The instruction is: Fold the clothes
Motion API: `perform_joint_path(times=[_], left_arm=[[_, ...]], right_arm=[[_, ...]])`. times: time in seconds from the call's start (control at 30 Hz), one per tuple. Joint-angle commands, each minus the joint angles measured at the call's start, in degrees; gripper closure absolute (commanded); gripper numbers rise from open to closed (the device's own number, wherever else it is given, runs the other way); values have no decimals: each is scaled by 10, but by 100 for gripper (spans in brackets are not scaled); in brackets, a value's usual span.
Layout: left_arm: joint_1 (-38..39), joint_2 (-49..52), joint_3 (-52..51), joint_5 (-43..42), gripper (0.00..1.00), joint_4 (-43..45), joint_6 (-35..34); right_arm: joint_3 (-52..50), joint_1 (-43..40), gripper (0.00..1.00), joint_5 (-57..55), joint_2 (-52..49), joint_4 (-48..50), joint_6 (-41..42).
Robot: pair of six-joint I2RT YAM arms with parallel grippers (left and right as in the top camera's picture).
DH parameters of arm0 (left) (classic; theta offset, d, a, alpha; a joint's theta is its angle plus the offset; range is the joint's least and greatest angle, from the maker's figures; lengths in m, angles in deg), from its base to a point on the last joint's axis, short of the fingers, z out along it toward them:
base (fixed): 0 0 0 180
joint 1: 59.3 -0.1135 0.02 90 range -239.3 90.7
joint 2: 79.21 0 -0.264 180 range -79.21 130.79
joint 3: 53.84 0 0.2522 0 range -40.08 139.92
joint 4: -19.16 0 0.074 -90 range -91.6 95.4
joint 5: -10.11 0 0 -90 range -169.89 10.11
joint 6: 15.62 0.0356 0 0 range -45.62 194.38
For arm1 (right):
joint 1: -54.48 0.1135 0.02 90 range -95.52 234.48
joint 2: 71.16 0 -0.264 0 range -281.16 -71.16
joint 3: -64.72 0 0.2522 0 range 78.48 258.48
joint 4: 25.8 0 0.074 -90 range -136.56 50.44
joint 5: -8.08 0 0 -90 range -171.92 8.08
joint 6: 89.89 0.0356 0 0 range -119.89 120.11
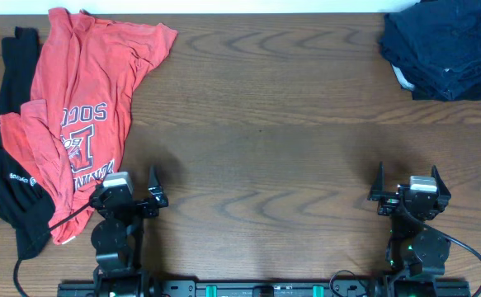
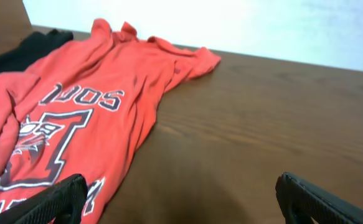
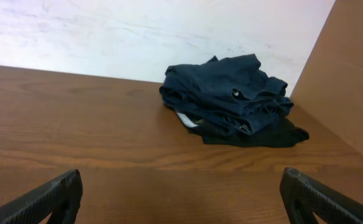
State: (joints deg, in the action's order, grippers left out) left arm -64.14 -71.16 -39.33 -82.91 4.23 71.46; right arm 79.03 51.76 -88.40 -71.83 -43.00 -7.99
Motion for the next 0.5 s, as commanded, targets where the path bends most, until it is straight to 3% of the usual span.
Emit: perform_joint_path(times=[0.0,0.47], left_arm=[[-2,-8,-5,11,2,-27,8],[-2,-80,-5,11,2,-26,8]], right_arm=[[-2,-5,1,-6,4,0,8],[-2,-5,1,-6,4,0,8]])
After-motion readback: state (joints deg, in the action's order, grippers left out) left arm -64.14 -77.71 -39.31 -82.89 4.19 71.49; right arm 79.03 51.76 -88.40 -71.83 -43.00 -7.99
